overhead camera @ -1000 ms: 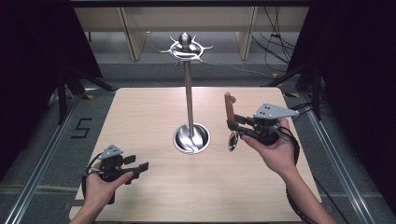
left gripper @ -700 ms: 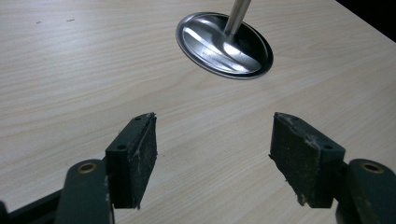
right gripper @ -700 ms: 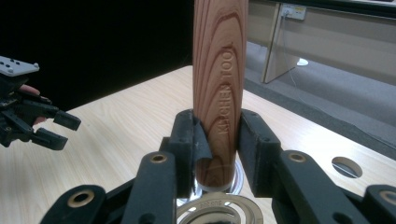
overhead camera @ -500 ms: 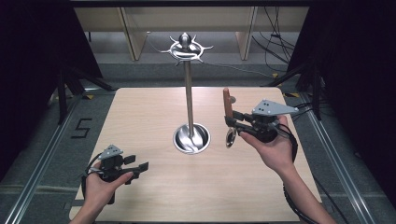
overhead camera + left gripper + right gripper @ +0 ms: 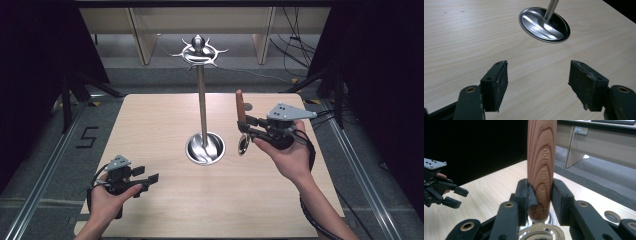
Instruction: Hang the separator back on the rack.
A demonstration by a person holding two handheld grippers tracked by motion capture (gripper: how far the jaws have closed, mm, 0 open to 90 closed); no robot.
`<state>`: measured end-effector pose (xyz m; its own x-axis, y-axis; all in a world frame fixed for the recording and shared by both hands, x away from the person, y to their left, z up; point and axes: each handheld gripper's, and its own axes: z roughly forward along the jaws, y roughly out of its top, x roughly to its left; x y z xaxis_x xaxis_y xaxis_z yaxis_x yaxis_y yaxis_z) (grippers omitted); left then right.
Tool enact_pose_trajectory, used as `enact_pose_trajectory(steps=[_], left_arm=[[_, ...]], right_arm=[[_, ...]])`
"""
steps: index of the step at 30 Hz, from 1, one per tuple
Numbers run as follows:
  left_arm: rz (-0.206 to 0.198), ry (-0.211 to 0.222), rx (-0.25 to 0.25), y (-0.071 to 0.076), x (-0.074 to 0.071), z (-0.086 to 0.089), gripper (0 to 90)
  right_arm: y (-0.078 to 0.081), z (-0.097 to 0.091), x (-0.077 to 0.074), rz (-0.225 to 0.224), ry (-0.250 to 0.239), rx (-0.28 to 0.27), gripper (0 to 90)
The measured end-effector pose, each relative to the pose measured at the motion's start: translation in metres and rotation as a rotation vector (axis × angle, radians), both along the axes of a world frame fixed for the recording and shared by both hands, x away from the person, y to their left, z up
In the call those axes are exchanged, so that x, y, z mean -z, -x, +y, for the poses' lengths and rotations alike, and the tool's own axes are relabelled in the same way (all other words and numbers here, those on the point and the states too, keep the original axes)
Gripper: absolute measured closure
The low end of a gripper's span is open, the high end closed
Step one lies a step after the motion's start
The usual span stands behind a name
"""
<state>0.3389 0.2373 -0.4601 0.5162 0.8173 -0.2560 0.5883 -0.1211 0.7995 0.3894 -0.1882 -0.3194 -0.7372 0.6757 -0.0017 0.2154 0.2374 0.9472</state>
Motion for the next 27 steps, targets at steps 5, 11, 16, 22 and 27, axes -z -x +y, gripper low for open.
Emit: enact_pose_trajectory(steps=[5, 11, 16, 22, 27], left_arm=[[0.000, -0.001, 0.003, 0.000, 0.000, 0.000, 31.0], [0.002, 0.002, -0.003, 0.000, 0.000, 0.000, 31.0], [-0.001, 0.001, -0.001, 0.000, 0.000, 0.000, 30.9], [0.001, 0.002, -0.003, 0.000, 0.000, 0.000, 31.0], [-0.002, 0.000, 0.000, 0.000, 0.000, 0.001, 31.0]], right_arm=[[0.000, 0.001, -0.003, 0.009, -0.011, -0.005, 69.3], [0.000, 0.003, -0.005, 0.028, -0.033, 0.001, 69.3], [-0.001, 0.004, -0.009, 0.014, -0.025, 0.004, 69.3], [-0.003, 0.007, -0.013, -0.013, -0.024, 0.004, 69.3], [-0.003, 0.009, -0.016, -0.015, -0.027, 0.007, 69.3]])
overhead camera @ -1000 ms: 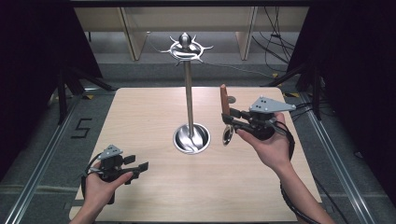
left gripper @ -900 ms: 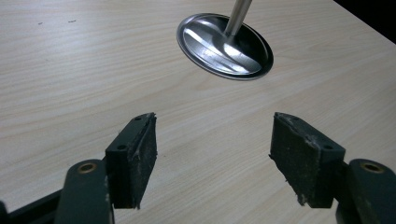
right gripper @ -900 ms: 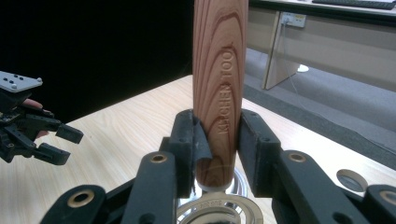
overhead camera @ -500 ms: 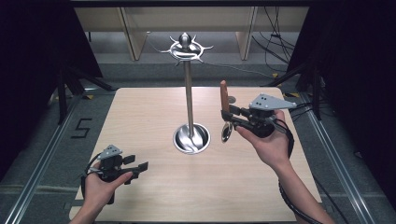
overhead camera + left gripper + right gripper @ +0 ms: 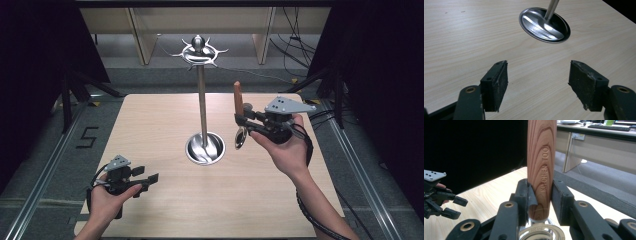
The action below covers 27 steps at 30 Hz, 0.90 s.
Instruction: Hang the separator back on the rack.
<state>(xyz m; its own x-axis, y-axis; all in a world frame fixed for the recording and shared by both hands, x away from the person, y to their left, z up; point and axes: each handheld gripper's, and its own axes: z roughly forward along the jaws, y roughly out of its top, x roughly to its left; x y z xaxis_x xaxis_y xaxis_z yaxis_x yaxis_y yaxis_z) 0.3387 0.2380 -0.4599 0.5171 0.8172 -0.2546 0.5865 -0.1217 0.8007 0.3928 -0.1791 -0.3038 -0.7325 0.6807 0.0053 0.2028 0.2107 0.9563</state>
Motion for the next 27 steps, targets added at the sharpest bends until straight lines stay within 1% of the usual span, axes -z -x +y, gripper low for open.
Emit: enact_pose_trajectory(steps=[2, 3, 4, 5, 6, 7, 8, 9, 10, 12, 13, 14, 15, 17, 18, 19, 21, 22, 24, 25, 26, 27], left_arm=[[0.005, 0.003, -0.003, 0.000, 0.000, 0.000, 30.9], [0.002, 0.002, -0.002, 0.000, 0.000, 0.000, 31.0], [0.003, 0.002, -0.002, 0.000, 0.000, 0.000, 30.9], [0.003, 0.002, -0.003, 0.000, 0.000, 0.000, 30.9], [0.002, 0.001, -0.002, 0.000, 0.000, 0.000, 30.9], [0.003, 0.002, -0.003, 0.000, 0.000, 0.000, 30.9], [0.001, 0.001, 0.000, 0.000, 0.000, 0.000, 30.9], [0.005, 0.005, -0.003, 0.000, 0.000, 0.000, 30.9], [0.005, 0.006, -0.003, 0.000, 0.000, 0.000, 30.9], [0.004, 0.006, -0.003, 0.000, 0.000, 0.000, 30.9], [0.005, 0.006, -0.003, 0.000, 0.000, 0.000, 30.9], [0.002, 0.003, -0.003, 0.000, 0.000, 0.000, 30.9], [0.002, 0.002, -0.001, 0.000, 0.000, 0.000, 31.0], [0.003, 0.003, -0.004, 0.000, 0.000, 0.000, 30.9], [0.003, 0.003, -0.003, 0.000, 0.000, 0.000, 30.9], [0.004, 0.006, -0.003, 0.000, 0.000, 0.000, 30.9], [0.003, 0.011, -0.002, 0.000, 0.000, 0.000, 30.9], [0.003, 0.011, -0.003, 0.000, 0.000, 0.000, 30.9], [0.002, 0.011, -0.002, 0.000, 0.000, 0.000, 30.9], [0.001, 0.011, -0.004, 0.000, 0.000, 0.000, 30.9], [0.002, 0.011, -0.002, 0.000, 0.000, 0.000, 30.9], [0.001, 0.011, -0.003, 0.000, 0.000, 0.000, 30.9]], right_arm=[[0.000, 0.002, -0.001, -0.001, -0.009, -0.003, 69.3], [0.001, 0.003, -0.001, 0.004, -0.008, 0.004, 69.3], [0.000, 0.003, -0.002, 0.003, -0.004, -0.002, 69.3], [0.000, 0.003, -0.003, -0.010, 0.005, 0.003, 69.3], [0.000, 0.004, -0.003, 0.006, -0.008, 0.000, 69.3], [-0.001, 0.004, -0.004, -0.011, -0.008, -0.009, 69.3], [0.000, 0.005, -0.004, 0.000, -0.008, 0.000, 69.3], [0.000, 0.005, -0.005, -0.003, -0.007, 0.001, 69.3], [0.001, 0.005, -0.005, 0.004, -0.010, 0.008, 69.3], [-0.001, 0.006, -0.006, -0.010, -0.015, -0.001, 69.3], [0.000, 0.006, -0.007, -0.013, -0.011, 0.007, 69.3], [0.000, 0.007, -0.007, -0.010, -0.015, 0.014, 69.3], [0.000, 0.007, -0.008, 0.002, -0.016, 0.008, 69.3], [0.000, 0.008, -0.009, -0.009, -0.020, 0.000, 69.3], [0.000, 0.008, -0.010, -0.001, -0.014, 0.008, 69.3], [0.000, 0.008, -0.010, -0.002, -0.017, 0.008, 69.3], [-0.001, 0.009, -0.010, -0.028, -0.013, 0.017, 69.3], [-0.001, 0.009, -0.010, -0.016, -0.020, 0.014, 69.3], [-0.001, 0.010, -0.011, -0.017, -0.019, 0.016, 69.3], [0.000, 0.011, -0.011, -0.009, -0.027, 0.022, 69.3], [-0.001, 0.011, -0.011, -0.018, -0.030, 0.026, 69.3], [-0.001, 0.010, -0.012, -0.005, -0.021, 0.014, 69.3]])
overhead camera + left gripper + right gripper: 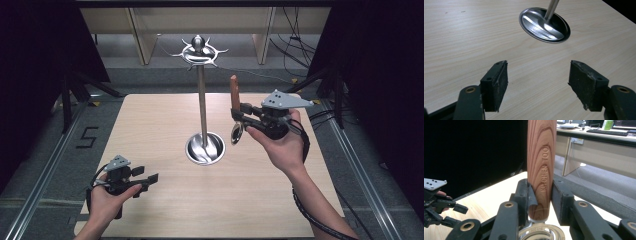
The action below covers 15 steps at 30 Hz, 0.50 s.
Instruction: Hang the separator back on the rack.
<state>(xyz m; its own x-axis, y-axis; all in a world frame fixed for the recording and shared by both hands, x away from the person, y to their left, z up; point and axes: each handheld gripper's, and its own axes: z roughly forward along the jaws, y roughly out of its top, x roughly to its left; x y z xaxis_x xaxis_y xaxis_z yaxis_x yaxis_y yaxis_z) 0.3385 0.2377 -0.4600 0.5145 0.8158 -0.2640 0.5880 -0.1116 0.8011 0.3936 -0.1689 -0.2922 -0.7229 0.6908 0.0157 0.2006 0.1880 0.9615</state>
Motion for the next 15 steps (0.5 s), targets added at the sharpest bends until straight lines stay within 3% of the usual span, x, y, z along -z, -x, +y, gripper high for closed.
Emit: enact_pose_trajectory(steps=[6, 7, 13, 15], left_arm=[[0.000, -0.001, 0.000, 0.0000, 0.0000, 0.0000, 30.9], [0.000, -0.001, -0.003, 0.0002, -0.0001, -0.0001, 30.9], [-0.007, -0.012, 0.008, -0.0001, -0.0005, 0.0010, 30.9], [0.002, -0.008, -0.001, 0.0006, -0.0005, 0.0006, 30.9]], right_arm=[[-0.0005, 0.0020, -0.0018, -0.003, -0.003, -0.005, 69.3], [-0.0017, 0.0015, -0.0024, -0.023, 0.007, -0.003, 69.3], [-0.0015, 0.0042, -0.0049, -0.006, -0.007, -0.003, 69.3], [-0.0029, 0.0043, -0.0055, -0.023, 0.002, -0.008, 69.3]])
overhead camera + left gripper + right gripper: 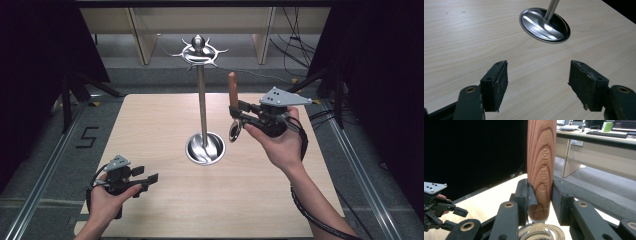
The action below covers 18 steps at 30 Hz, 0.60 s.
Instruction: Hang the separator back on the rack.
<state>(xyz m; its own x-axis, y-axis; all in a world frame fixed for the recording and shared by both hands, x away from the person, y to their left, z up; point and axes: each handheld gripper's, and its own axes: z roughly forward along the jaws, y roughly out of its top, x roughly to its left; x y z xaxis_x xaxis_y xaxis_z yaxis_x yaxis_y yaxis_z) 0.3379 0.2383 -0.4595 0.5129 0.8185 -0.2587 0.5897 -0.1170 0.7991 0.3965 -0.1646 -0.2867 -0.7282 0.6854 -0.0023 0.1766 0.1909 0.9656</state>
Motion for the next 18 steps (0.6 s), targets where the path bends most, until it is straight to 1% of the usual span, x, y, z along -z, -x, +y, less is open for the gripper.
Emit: enact_pose_trajectory(steps=[5, 7, 9, 10, 11, 12, 13, 15, 17, 18], left_arm=[[-0.001, -0.004, 0.003, -0.0003, 0.0002, 0.0003, 30.9], [-0.001, 0.003, 0.002, -0.0003, 0.0004, -0.0003, 30.9], [-0.001, 0.005, -0.007, 0.0002, 0.0005, -0.0010, 30.9], [-0.003, -0.004, 0.002, -0.0001, 0.0002, -0.0002, 30.9], [-0.006, -0.009, 0.005, -0.0002, 0.0000, 0.0001, 30.9], [-0.008, -0.002, 0.001, -0.0001, 0.0002, -0.0005, 30.9], [-0.006, -0.002, 0.006, -0.0003, 0.0002, -0.0002, 30.9], [0.001, 0.005, -0.003, 0.0000, 0.0004, -0.0006, 30.9], [0.001, 0.004, -0.001, 0.0001, 0.0003, -0.0006, 30.9], [-0.006, -0.002, 0.007, -0.0003, 0.0002, -0.0001, 30.9]], right_arm=[[-0.0001, 0.0007, -0.0007, 0.003, -0.007, 0.008, 69.3], [0.0004, 0.0014, -0.0009, 0.011, -0.015, 0.010, 69.3], [-0.0008, 0.0014, -0.0012, 0.006, -0.013, 0.003, 69.3], [-0.0013, 0.0006, -0.0019, -0.006, -0.002, 0.009, 69.3], [-0.0013, 0.0008, -0.0022, -0.007, -0.003, 0.010, 69.3], [-0.0006, 0.0016, -0.0024, 0.007, -0.011, 0.007, 69.3], [-0.0007, 0.0019, -0.0028, 0.007, -0.011, 0.007, 69.3], [-0.0003, 0.0025, -0.0034, 0.007, -0.017, 0.014, 69.3], [-0.0011, 0.0031, -0.0041, 0.005, -0.014, 0.009, 69.3], [-0.0011, 0.0035, -0.0042, 0.005, -0.014, 0.008, 69.3]])
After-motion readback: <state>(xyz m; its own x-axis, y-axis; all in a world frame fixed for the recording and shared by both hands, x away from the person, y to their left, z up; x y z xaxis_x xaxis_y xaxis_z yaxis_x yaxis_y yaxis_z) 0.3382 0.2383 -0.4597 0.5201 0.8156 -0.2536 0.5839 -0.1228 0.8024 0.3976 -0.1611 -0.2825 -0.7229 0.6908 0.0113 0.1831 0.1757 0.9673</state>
